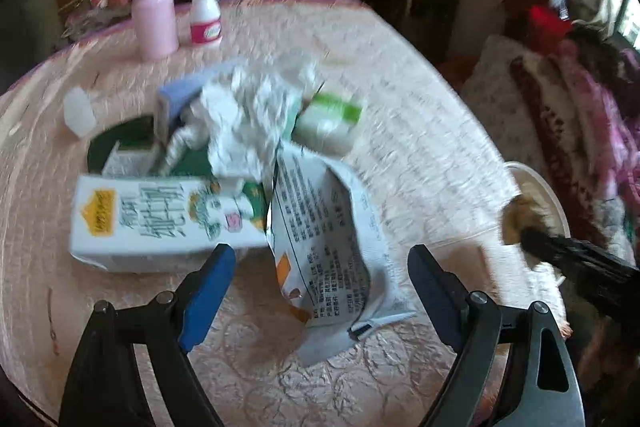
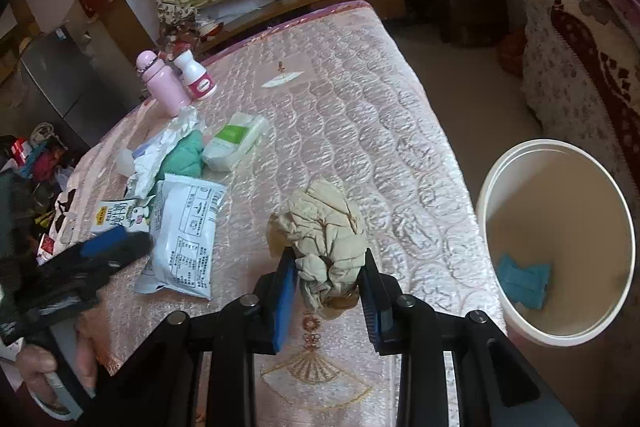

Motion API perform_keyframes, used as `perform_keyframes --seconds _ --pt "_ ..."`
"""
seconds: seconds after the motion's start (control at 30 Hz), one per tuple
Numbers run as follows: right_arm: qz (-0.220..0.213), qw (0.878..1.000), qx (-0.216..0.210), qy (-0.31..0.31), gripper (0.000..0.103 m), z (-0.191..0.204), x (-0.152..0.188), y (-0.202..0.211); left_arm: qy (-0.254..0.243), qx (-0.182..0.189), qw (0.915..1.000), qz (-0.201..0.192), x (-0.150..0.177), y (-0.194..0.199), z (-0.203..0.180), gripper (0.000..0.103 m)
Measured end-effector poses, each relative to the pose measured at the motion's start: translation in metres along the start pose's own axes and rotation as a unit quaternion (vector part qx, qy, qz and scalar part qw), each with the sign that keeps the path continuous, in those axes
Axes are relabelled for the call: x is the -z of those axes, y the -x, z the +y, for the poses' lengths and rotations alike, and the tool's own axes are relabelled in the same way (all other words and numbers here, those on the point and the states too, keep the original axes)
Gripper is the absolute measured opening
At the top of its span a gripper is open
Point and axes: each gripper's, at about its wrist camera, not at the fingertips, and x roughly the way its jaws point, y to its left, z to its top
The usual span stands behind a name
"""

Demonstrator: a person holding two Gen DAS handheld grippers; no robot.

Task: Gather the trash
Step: 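Grasp the crumpled beige paper with right gripper while left gripper grasps the printed wrapper, then carry both items over the white bin and open both grippers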

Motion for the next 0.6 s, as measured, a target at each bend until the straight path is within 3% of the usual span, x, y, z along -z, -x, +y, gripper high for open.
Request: perform_keyframes --seconds 0.17,0.2,0.23,0.3,0.43,0.6 --pt "0.0 1.0 -0.005 0.004 0.032 -0.003 -0.002 -0.001 -0.003 0.008 0.9998 0.02 -0.003 -0.026 -0.017 0.087" --pt "0.001 1.0 -0.003 0.004 0.032 -0.005 -0.002 -0.001 -0.004 0.016 0.9996 0.023 -0.004 -0.032 -0.02 0.081" --pt "0.001 1.0 -0.003 0.003 0.032 -0.006 -0.003 -0.001 -0.002 0.025 0.9992 0.031 -0.004 -0.036 -0.022 0.061" --pt "0.001 1.0 0.0 0.0 0.032 -0.011 -0.003 0.0 0.01 0.047 0.9984 0.03 -0.004 -0.035 -0.022 0.06" --pt "-0.003 1.0 0.009 -0.007 0.032 -0.021 -0.002 0.004 0.0 0.062 0.9979 0.021 -0.006 -0.025 -0.026 0.042" --pt "-0.016 1.0 0.021 -0.017 0.032 -0.031 -0.003 0.015 -0.014 0.09 0.9958 -0.001 -0.012 -0.005 -0.042 0.041"
